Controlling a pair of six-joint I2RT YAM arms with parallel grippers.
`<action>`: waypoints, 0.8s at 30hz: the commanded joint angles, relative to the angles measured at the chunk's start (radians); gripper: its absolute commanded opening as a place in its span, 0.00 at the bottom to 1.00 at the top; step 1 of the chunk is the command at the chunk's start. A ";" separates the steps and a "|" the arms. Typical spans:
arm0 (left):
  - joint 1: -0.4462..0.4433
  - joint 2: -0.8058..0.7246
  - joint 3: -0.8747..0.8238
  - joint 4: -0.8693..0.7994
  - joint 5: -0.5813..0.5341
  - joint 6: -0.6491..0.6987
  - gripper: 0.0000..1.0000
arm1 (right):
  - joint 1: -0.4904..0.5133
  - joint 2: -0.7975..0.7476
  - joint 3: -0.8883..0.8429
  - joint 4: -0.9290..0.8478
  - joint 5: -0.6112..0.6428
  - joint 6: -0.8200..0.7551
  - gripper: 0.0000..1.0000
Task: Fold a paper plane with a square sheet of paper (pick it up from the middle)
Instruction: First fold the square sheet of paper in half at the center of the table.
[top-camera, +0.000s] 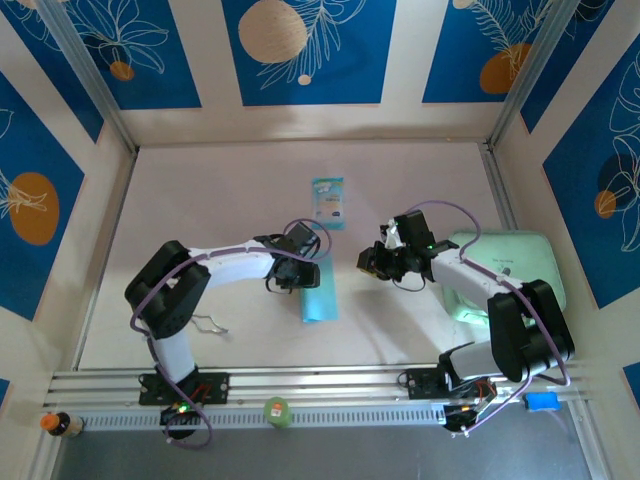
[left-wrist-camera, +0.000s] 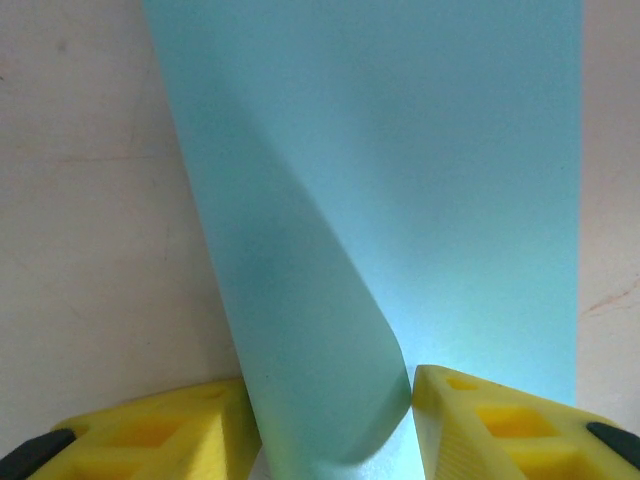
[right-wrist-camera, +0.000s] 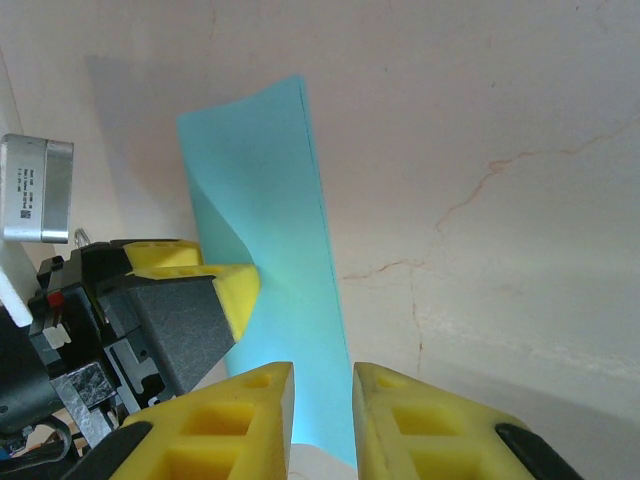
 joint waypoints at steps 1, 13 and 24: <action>0.017 0.064 -0.040 -0.003 -0.066 -0.010 0.49 | 0.007 0.003 0.017 -0.017 -0.017 0.008 0.23; 0.018 0.080 -0.031 -0.004 -0.061 0.044 0.49 | 0.009 0.016 0.019 -0.011 -0.024 0.008 0.23; 0.018 0.089 -0.029 0.001 -0.063 0.046 0.50 | 0.012 0.024 0.020 -0.006 -0.027 0.011 0.23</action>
